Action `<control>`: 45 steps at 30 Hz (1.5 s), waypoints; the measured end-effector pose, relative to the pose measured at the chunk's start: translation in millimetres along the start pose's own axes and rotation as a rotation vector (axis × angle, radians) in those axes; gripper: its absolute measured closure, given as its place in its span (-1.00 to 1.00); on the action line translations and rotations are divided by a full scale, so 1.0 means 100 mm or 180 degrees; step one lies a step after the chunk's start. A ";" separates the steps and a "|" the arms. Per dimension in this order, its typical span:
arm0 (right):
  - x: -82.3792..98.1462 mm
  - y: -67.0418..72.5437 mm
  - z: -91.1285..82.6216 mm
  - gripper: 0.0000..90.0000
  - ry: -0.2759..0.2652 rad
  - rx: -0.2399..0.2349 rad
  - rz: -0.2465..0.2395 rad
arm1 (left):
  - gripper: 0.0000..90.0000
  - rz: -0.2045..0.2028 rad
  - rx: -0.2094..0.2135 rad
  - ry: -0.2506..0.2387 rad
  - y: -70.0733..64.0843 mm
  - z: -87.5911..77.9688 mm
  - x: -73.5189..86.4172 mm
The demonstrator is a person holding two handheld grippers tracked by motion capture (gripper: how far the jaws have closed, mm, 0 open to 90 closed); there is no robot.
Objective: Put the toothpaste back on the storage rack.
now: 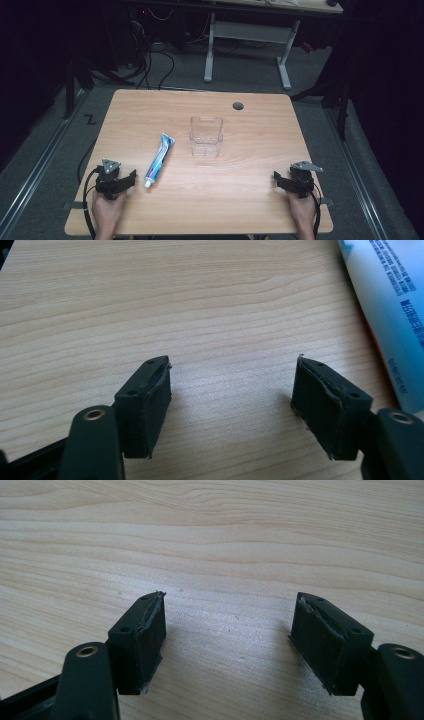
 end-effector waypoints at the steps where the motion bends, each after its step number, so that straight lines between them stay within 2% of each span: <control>1: 0.00 0.00 0.00 -0.34 0.0000 0.0000 0.0000 | -0.31 0.0000 0.0000 0.0000 0.00 0.00 0.00; 11: 0.00 0.00 0.00 -0.35 0.0012 -0.0013 0.0003 | -0.47 0.0067 0.0073 0.0027 -0.02 0.02 -0.01; 24: 0.00 0.01 0.00 -0.36 0.0019 -0.0013 -0.0028 | -0.48 0.0058 0.0077 0.0023 -0.03 0.02 -0.01; 26: 0.00 0.02 0.00 -0.36 0.0019 -0.0015 -0.0030 | -0.50 0.0092 0.0098 0.0023 -0.03 0.01 -0.01; 28: 0.00 0.02 0.00 -0.36 0.0020 -0.0022 -0.0035 | -0.51 0.0122 0.0174 0.0010 -0.03 0.00 0.00; 33: 0.00 0.02 0.00 -0.36 0.0017 -0.0027 -0.0038 | -0.43 0.0059 0.0235 -0.0004 -0.02 -0.03 0.01; 39: 0.00 0.02 0.00 -0.36 0.0016 -0.0034 -0.0046 | -0.27 -0.0098 0.0243 -0.0009 -0.02 -0.09 0.03; 45: 0.00 0.02 0.00 -0.36 0.0022 -0.0044 -0.0041 | -0.25 -0.0146 0.0271 -0.0025 -0.04 -0.15 0.04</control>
Point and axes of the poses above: each handheld gripper's, and its own axes: z roughly forward along the jaws, x roughly out of its underside, y roughly to its left, the point moved 5 cm from there along z, roughly forward along the jaws, and after that the axes turned 10 degrees about z, right-handed, at the moved point
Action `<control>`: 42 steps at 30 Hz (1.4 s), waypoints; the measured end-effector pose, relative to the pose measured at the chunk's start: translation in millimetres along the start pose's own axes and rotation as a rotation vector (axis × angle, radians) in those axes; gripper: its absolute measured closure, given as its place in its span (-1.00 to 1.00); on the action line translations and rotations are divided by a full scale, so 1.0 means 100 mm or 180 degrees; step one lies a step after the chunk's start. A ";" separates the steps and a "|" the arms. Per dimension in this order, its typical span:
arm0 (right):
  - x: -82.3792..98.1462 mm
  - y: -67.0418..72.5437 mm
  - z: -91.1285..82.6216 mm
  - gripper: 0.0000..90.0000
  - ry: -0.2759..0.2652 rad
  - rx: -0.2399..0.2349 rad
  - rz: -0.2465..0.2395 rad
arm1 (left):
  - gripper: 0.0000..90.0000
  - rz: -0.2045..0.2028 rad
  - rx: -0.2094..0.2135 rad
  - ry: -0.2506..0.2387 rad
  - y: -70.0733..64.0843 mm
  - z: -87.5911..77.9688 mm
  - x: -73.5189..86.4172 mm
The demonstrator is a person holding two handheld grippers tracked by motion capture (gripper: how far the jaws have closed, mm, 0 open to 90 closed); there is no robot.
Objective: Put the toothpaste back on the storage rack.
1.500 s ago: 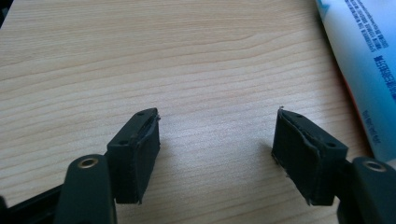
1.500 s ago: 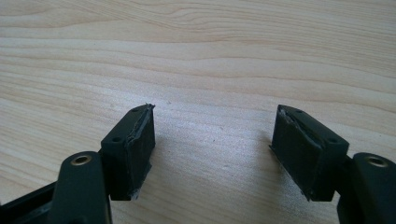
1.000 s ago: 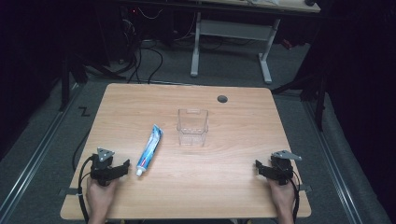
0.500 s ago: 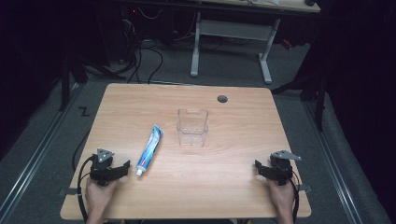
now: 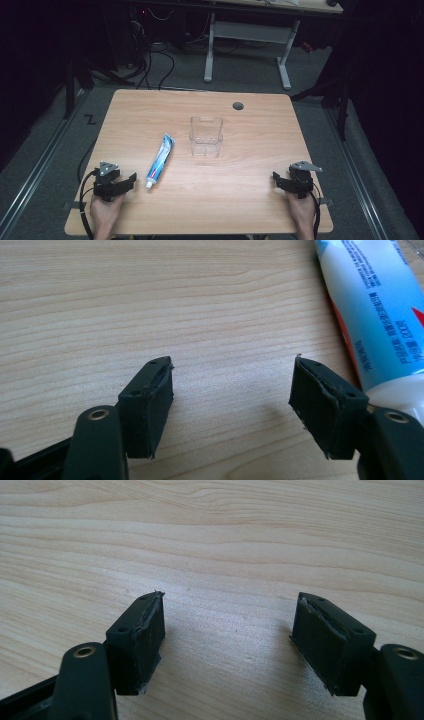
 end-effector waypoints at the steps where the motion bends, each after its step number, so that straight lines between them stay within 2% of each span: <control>1: 0.00 0.00 0.00 -0.36 0.0001 0.0000 -0.0001 | -0.24 -0.0002 0.0001 -0.0014 0.00 -0.01 0.00; 8: 0.00 0.00 0.00 -0.37 0.0002 -0.0011 -0.0011 | -0.14 0.0022 0.0005 -0.0079 -0.04 -0.16 0.01; 13: 0.00 0.00 0.00 -0.37 0.0006 -0.0014 -0.0009 | -0.12 0.0014 0.0024 -0.0190 -0.07 -0.27 0.01; 18: 0.00 0.00 0.00 -0.37 0.0006 -0.0014 -0.0008 | -0.11 0.0102 0.0028 -0.0276 -0.15 -0.36 -0.04; 21: 0.00 0.00 0.00 -0.37 0.0006 -0.0014 -0.0009 | -0.12 0.0205 0.0069 -0.0334 -0.23 -0.41 -0.12; 25: 0.00 0.00 0.00 -0.37 0.0006 -0.0014 -0.0009 | -0.12 0.0272 0.0127 -0.0328 -0.29 -0.43 -0.18; 31: 0.00 0.00 0.00 -0.37 0.0006 -0.0014 -0.0009 | -0.16 0.0448 0.0195 -0.0283 -0.41 -0.43 -0.33; 34: 0.00 0.01 0.00 -0.37 0.0006 -0.0016 -0.0007 | -0.19 0.0524 0.0306 -0.0235 -0.47 -0.41 -0.42; 40: 0.00 0.01 0.00 -0.37 0.0004 -0.0023 -0.0016 | -0.23 0.0640 0.0420 -0.0187 -0.57 -0.39 -0.56; 42: 0.00 0.01 0.00 -0.37 0.0004 -0.0024 -0.0017 | -0.23 0.0687 0.0402 -0.0162 -0.59 -0.36 -0.60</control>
Point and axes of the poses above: each handheld gripper's, and its own axes: z roughly forward along the jaws, x roughly out of its underside, y roughly to its left, the point moved 5 cm from there along z, roughly forward along the jaws, and after that the axes turned 10 degrees about z, right-handed, at the moved point
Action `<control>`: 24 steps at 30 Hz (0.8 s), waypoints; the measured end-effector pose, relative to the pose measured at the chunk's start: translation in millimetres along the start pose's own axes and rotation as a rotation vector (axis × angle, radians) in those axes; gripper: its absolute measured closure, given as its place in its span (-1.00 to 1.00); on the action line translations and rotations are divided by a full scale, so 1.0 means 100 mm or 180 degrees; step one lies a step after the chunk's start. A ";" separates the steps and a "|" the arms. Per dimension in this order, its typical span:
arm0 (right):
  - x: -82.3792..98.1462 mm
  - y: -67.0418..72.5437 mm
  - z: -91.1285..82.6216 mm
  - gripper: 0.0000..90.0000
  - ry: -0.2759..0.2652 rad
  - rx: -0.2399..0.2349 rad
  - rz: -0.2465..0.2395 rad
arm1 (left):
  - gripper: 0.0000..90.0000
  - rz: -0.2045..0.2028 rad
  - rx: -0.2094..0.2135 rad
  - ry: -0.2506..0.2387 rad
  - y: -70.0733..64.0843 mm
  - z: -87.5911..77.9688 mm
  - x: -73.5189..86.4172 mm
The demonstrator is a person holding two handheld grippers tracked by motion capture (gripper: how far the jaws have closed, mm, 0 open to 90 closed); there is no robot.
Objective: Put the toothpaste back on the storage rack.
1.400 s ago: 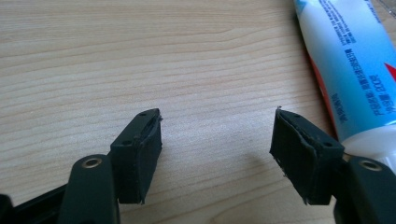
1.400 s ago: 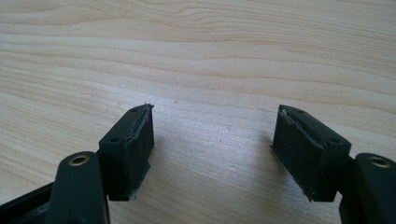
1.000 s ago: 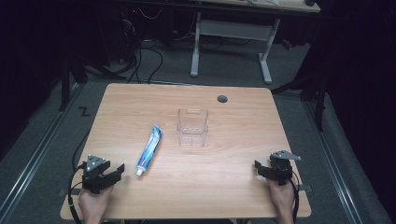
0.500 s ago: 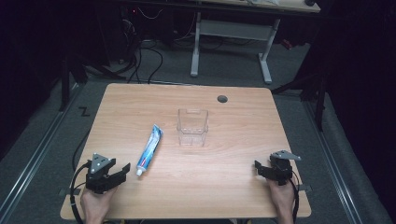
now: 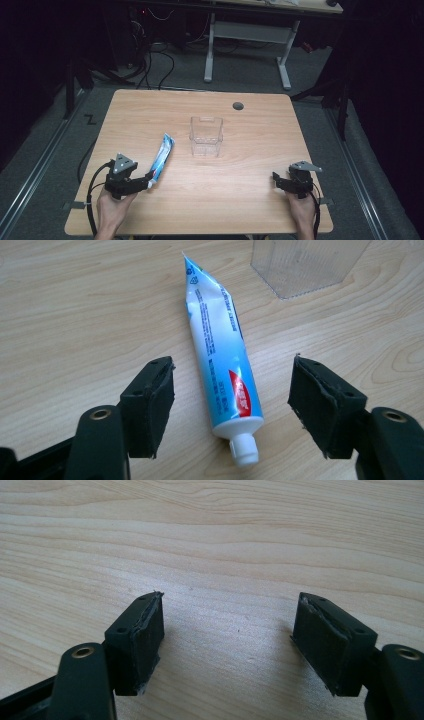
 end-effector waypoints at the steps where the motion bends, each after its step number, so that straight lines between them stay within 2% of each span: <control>1: 0.00 0.00 0.00 -0.37 0.0000 0.0000 0.0000 | -0.23 0.0019 -0.0002 0.0026 -0.01 0.02 -0.02; 6: 0.00 0.00 0.00 -0.37 0.0000 -0.0002 -0.0001 | -0.22 0.0063 -0.0039 0.0174 -0.01 0.09 -0.08; 8: 0.00 0.00 0.00 -0.37 0.0000 -0.0003 -0.0005 | -0.22 -0.0011 -0.0015 0.0187 0.00 0.11 -0.11; 11: 0.00 0.00 0.00 -0.37 0.0001 -0.0008 -0.0014 | -0.16 -0.0049 -0.0017 0.0212 0.03 0.14 -0.14; 24: 0.00 0.00 0.00 -0.37 0.0000 -0.0004 -0.0014 | -0.08 0.0060 -0.0105 0.0581 0.08 0.43 -0.33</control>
Point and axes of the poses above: each handheld gripper's, and its own axes: z roughly forward along the jaws, x roughly out of its underside, y roughly to its left, the point moved 5 cm from there along z, roughly forward along the jaws, and after that the axes turned 10 degrees about z, right-handed, at the moved point
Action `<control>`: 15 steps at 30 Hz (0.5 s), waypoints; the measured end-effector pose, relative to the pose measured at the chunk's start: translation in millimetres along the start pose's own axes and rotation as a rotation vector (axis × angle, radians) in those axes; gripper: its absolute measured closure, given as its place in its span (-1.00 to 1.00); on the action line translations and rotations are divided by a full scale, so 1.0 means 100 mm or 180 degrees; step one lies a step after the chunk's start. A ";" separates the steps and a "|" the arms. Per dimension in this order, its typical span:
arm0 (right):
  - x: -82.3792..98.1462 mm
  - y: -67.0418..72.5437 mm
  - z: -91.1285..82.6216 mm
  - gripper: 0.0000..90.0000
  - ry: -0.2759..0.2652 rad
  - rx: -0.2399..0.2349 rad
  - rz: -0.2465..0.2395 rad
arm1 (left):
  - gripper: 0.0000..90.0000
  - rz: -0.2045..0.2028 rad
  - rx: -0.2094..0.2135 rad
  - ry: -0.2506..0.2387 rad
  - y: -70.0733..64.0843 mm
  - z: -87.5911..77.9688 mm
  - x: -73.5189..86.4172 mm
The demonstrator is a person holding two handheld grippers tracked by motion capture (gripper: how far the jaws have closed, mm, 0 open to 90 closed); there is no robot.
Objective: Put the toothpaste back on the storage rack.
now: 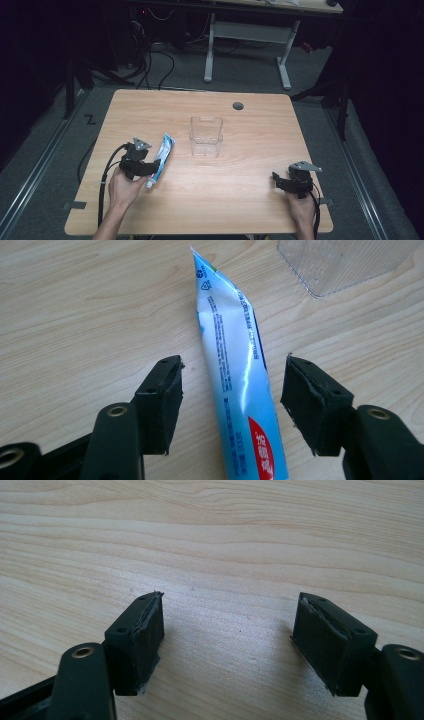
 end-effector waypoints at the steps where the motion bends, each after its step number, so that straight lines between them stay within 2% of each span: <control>1: 0.00 0.00 0.00 -0.37 -0.0001 0.0000 0.0002 | -0.07 -0.0017 0.0011 0.0001 0.00 0.02 -0.02; 8: 0.00 0.00 0.00 -0.37 -0.0001 0.0000 -0.0001 | -0.04 0.0043 0.0009 0.0117 -0.05 0.14 -0.14; 12: 0.00 0.00 0.00 -0.37 -0.0003 0.0000 -0.0008 | -0.05 0.0011 0.0033 0.0180 -0.04 0.23 -0.17; 15: 0.00 0.00 0.00 -0.37 -0.0001 0.0000 -0.0006 | -0.06 0.0038 0.0010 0.0252 -0.04 0.30 -0.23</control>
Point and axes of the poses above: each handheld gripper's, and its own axes: z roughly forward along the jaws, x roughly out of its underside, y roughly to its left, the point moved 5 cm from there along z, roughly forward along the jaws, and after that the axes turned 10 degrees about z, right-handed, at the moved point
